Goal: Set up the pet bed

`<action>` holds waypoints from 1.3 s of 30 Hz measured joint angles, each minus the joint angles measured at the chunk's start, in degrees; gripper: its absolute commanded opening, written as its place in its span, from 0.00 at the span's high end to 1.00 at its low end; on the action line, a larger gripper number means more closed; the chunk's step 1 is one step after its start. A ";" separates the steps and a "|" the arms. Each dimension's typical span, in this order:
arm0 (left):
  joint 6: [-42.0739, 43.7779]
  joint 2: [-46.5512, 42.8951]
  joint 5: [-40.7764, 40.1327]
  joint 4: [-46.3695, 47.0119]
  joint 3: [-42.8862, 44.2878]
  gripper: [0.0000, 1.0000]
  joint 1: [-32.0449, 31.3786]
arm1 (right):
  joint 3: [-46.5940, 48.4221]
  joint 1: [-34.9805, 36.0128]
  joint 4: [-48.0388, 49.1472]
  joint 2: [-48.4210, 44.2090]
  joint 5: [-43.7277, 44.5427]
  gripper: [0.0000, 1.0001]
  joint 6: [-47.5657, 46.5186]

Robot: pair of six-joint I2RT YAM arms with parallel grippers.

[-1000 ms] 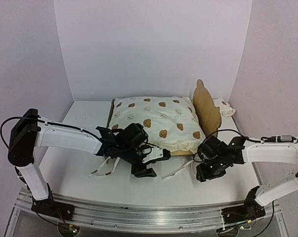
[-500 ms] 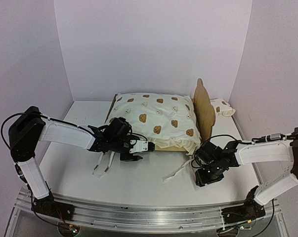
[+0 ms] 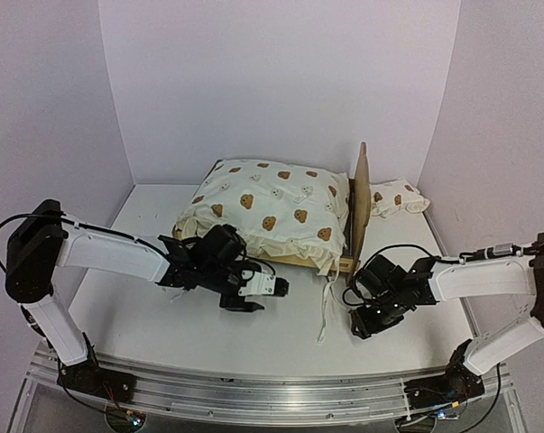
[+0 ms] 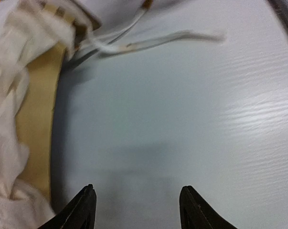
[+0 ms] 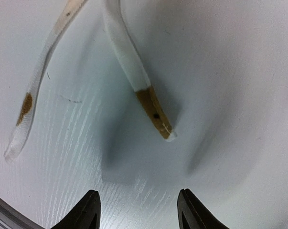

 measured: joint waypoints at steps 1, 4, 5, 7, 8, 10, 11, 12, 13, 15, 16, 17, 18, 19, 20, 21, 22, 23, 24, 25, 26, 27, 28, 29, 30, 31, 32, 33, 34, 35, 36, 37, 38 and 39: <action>-1.68 -0.32 1.38 -0.92 0.02 0.38 -2.68 | -0.02 -0.18 0.84 -0.12 0.27 0.45 -0.72; -5.61 -0.50 5.41 -2.61 0.03 0.38 -8.36 | -0.06 -2.03 5.15 -0.87 0.08 0.45 -3.16; -6.71 -0.50 6.37 -3.05 0.06 0.38 -9.26 | -0.06 -2.58 6.53 -0.91 -0.07 0.45 -3.87; -8.48 -0.45 8.08 -3.72 0.33 0.37 -10.17 | -0.11 -3.77 9.46 -0.79 -0.49 0.48 -5.37; -9.24 -0.36 8.77 -3.90 0.56 0.36 -10.25 | -0.14 -4.36 10.89 -0.56 -0.78 0.49 -6.11; -10.01 -0.26 9.71 -3.83 0.97 0.36 -10.23 | -0.16 -5.50 13.55 0.90 -1.37 0.53 -7.42; -10.20 -0.23 10.04 -3.85 1.11 0.35 -10.25 | -0.16 -5.84 14.63 2.12 -1.79 0.57 -8.14; -10.38 -0.19 10.33 -3.83 1.23 0.35 -10.24 | -0.16 -6.13 15.54 3.43 -2.19 0.60 -8.59; -10.45 -0.13 10.67 -3.84 1.33 0.35 -10.29 | -0.16 -6.32 16.05 4.82 -2.57 0.64 -8.96; -10.38 0.09 11.11 -3.83 1.57 0.34 -10.43 | -0.02 -6.48 17.20 6.74 -3.15 0.72 -9.65; -10.31 0.20 11.26 -3.83 1.66 0.34 -10.48 | 0.06 -6.47 17.59 7.15 -3.52 0.75 -9.63; -10.23 0.27 11.38 -3.81 1.67 0.34 -10.52 | 0.08 -6.46 17.64 7.31 -3.62 0.78 -9.70; -10.13 0.38 11.57 -3.81 1.67 0.34 -10.57 | 0.09 -6.42 17.49 7.31 -3.77 0.82 -9.36; -10.06 0.49 11.70 -3.82 1.69 0.34 -10.60 | 0.09 -6.31 17.23 7.23 -3.84 0.87 -9.04; -10.04 0.65 11.81 -3.84 1.77 0.34 -10.60 | -0.01 -6.09 16.72 6.99 -3.73 0.92 -8.58; -10.06 0.84 12.03 -3.84 1.91 0.34 -10.60 | -0.27 -5.86 16.10 6.58 -3.59 0.96 -8.15; -10.07 1.01 12.21 -3.79 2.13 0.34 -10.60 | -0.86 -5.56 15.52 5.85 -3.57 1.00 -7.78; -10.08 1.16 12.38 -3.72 2.33 0.34 -10.60 | -1.60 -5.19 14.94 4.99 -3.57 1.00 -7.01; -10.10 1.31 12.62 -3.39 2.57 0.34 -10.60 | -2.31 -4.73 13.99 3.87 -3.64 1.00 -6.41; -10.10 1.51 12.77 -3.28 2.86 0.34 -10.60 | -3.12 -4.29 12.73 2.49 -3.83 1.00 -5.56; -10.10 1.69 12.90 -3.14 3.16 0.34 -10.62 | -3.74 -3.78 10.99 1.05 -4.02 1.00 -4.89; -10.10 1.86 13.03 -2.96 3.44 0.34 -10.62 | -4.15 -3.29 9.22 -0.32 -4.35 1.00 -4.24; -10.10 2.01 13.15 -2.79 3.68 0.34 -10.63 | -4.39 -2.79 7.43 -1.80 -4.90 1.00 -3.59; -10.10 2.07 13.18 -2.68 3.83 0.34 -10.65 | -4.43 -2.27 5.82 -3.51 -5.77 1.00 -3.05; -10.10 2.10 13.18 -2.49 3.92 0.34 -10.65 | -4.43 -1.74 4.42 -5.31 -6.78 1.00 -2.48; -10.20 2.13 13.20 -2.16 4.00 0.34 -10.65 | -4.42 -1.31 3.49 -7.20 -8.06 1.00 -1.96; -10.31 2.17 13.21 -1.85 4.10 0.34 -10.65 | -4.39 -0.88 2.65 -9.05 -9.43 1.00 -1.46; -10.45 2.27 13.25 -1.71 4.36 0.34 -10.65 | -4.27 -0.43 1.92 -11.12 -11.41 1.00 -0.70; -10.60 2.39 13.43 -1.19 4.62 0.34 -10.65 | -4.04 -0.17 1.46 -12.52 -13.10 1.00 -0.04; -10.78 2.49 13.63 -0.44 4.81 0.34 -10.65 | -3.62 0.08 1.15 -13.66 -14.69 1.00 0.74; -11.09 2.57 13.83 0.44 5.04 0.34 -10.65 | -3.01 0.24 1.00 -14.48 -16.00 1.00 1.62; -11.55 2.62 13.93 1.68 5.16 0.34 -10.65 | -2.24 0.37 1.22 -15.00 -17.03 1.00 3.01; -12.11 2.67 14.03 3.06 5.27 0.34 -10.65 | -1.55 0.43 1.68 -15.29 -17.77 1.00 4.33; -12.61 2.71 14.08 4.70 5.32 0.34 -10.65 | -0.98 0.50 2.43 -15.42 -18.31 1.00 5.97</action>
